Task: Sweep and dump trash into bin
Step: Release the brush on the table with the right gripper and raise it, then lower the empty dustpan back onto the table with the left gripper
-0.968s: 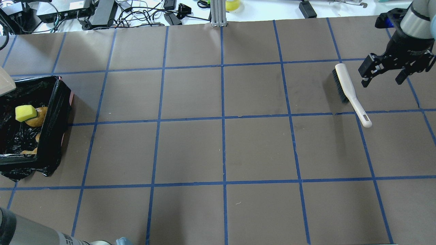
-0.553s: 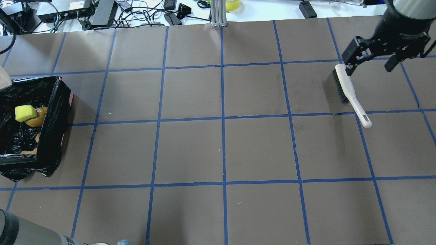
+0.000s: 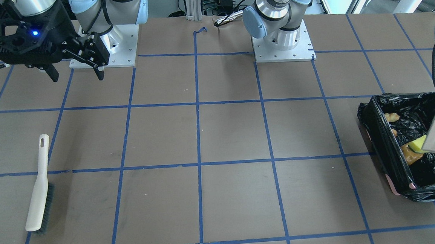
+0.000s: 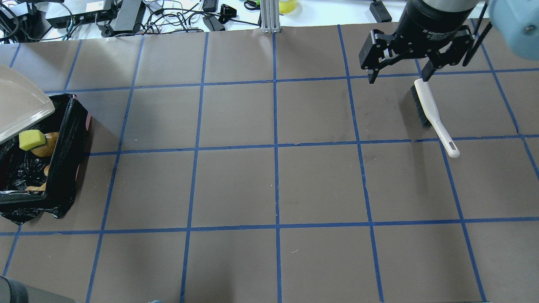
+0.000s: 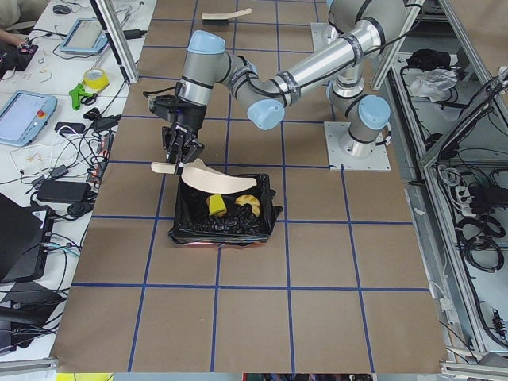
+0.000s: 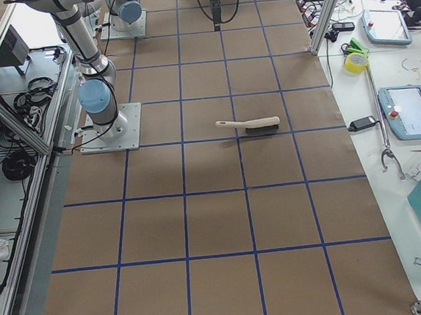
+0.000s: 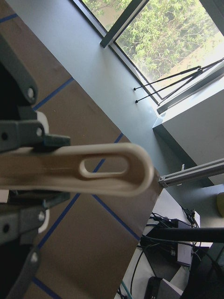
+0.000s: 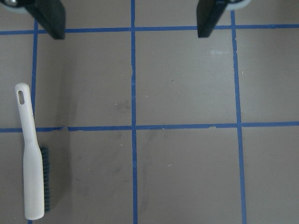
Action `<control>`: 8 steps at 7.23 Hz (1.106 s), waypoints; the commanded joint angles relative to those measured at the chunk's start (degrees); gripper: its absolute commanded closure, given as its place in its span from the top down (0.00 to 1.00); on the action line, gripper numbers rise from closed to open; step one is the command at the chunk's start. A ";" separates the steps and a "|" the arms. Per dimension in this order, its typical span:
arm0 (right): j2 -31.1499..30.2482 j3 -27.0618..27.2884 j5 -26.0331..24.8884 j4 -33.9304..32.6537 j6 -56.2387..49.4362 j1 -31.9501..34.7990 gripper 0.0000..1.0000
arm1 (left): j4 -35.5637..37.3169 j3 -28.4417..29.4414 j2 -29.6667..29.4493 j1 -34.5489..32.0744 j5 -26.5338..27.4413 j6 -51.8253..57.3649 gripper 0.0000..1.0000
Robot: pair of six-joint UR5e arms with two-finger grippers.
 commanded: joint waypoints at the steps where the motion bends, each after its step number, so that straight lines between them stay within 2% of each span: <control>1: 0.78 0.94 0.40 -5.17 0.24 0.68 1.00 | -12.83 0.30 1.74 -3.96 -0.11 -17.26 0.00; 2: 0.79 1.11 0.49 -5.71 0.15 0.59 1.00 | -20.11 0.22 1.48 -5.54 -0.64 -27.18 0.00; 3: 0.52 1.12 0.49 -5.54 0.15 0.59 1.00 | -24.01 -0.05 1.31 -7.56 -1.08 -35.98 0.00; 4: 0.61 1.12 0.49 -5.11 0.32 0.59 1.00 | -26.31 -0.22 0.61 -8.02 -6.57 -41.82 0.00; 5: 0.44 1.20 0.40 -5.01 0.24 0.59 1.00 | -26.86 -0.31 -0.09 -8.02 -11.58 -45.96 0.00; 7: 0.43 1.20 0.40 -5.01 0.15 0.59 1.00 | -26.69 -0.57 -2.37 -8.20 -13.91 -51.60 0.00; 8: 0.52 1.20 0.40 -5.01 0.15 0.59 1.00 | -25.82 -0.31 -3.86 -8.37 -17.14 -51.89 0.00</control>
